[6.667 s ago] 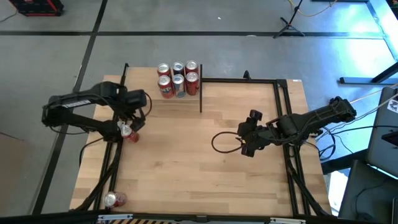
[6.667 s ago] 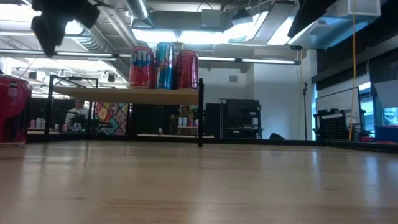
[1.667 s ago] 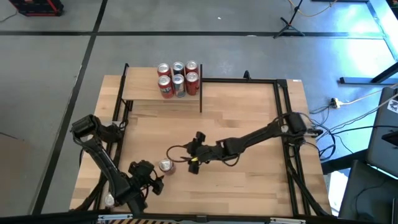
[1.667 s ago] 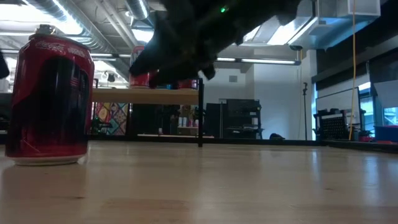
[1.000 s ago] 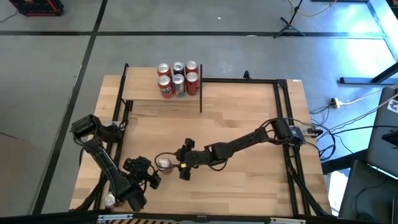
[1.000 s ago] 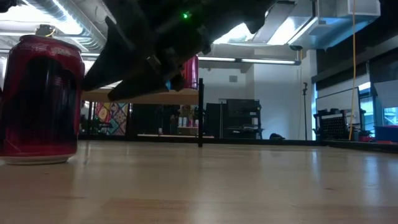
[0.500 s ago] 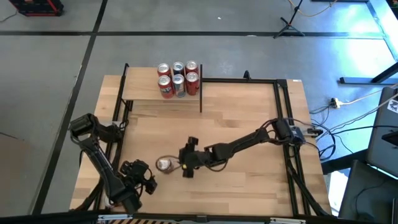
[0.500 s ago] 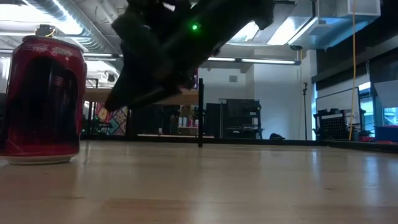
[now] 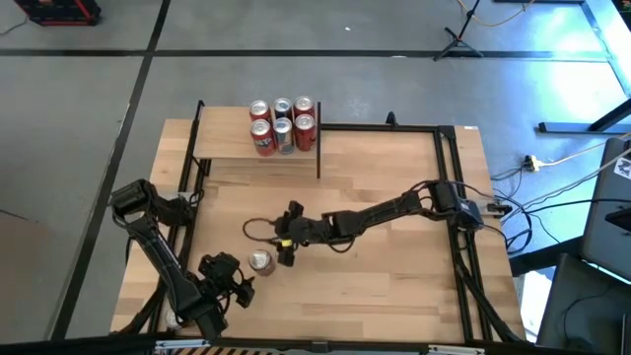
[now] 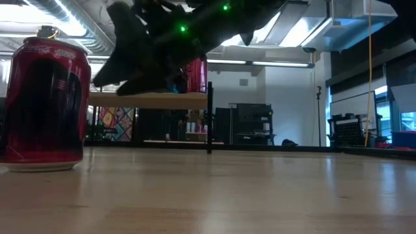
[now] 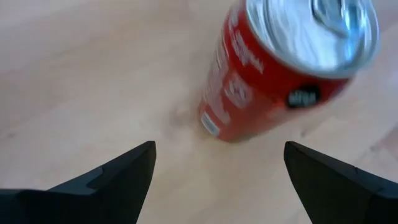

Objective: Place canned beverage on shelf
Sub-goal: Put the top red-white soda can on the shelf

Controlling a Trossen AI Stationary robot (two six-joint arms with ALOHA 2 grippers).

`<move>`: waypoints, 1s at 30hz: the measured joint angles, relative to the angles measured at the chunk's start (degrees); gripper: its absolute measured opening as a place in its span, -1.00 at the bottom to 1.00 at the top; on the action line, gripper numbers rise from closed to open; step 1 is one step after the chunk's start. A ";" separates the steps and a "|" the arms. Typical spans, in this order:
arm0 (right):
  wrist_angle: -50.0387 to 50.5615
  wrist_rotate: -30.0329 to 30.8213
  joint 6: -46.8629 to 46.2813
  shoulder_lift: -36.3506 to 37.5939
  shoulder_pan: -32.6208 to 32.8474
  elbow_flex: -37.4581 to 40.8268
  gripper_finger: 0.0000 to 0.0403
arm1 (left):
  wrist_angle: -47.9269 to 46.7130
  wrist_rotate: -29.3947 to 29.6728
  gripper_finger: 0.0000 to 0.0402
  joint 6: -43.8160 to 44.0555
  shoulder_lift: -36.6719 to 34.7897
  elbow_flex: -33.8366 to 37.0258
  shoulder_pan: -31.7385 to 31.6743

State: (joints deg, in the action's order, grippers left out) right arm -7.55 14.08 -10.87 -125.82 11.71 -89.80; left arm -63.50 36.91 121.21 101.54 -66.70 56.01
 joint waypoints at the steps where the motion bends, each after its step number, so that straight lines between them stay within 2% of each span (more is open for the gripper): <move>1: 0.04 -1.22 0.23 -0.04 0.42 0.00 0.23 | -0.47 0.17 0.74 0.18 -0.01 0.00 -0.28; 7: 0.52 -1.59 0.95 -0.07 2.50 0.00 0.23 | -1.57 -0.81 0.74 0.16 0.00 -0.04 -1.47; 13: 1.80 -1.69 0.81 -0.07 4.16 0.00 0.23 | -7.64 -5.10 0.74 0.92 0.00 -0.07 -1.46; 21: 1.48 -3.45 0.81 -0.13 6.02 -0.26 0.23 | -8.25 -4.33 0.74 1.37 0.04 -0.04 -2.27; 26: 3.00 -4.21 1.02 -0.13 5.94 -0.44 0.23 | -8.29 -5.01 0.74 -2.41 -0.55 -0.02 -2.51; 30: 5.94 -4.21 1.10 1.67 5.90 -0.42 0.23 | -9.31 -7.26 0.74 -5.00 -4.68 -0.62 -1.76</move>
State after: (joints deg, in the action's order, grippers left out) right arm -1.61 9.87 -9.77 -124.15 17.61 -90.21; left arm -72.81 29.65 116.22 96.85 -67.31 54.26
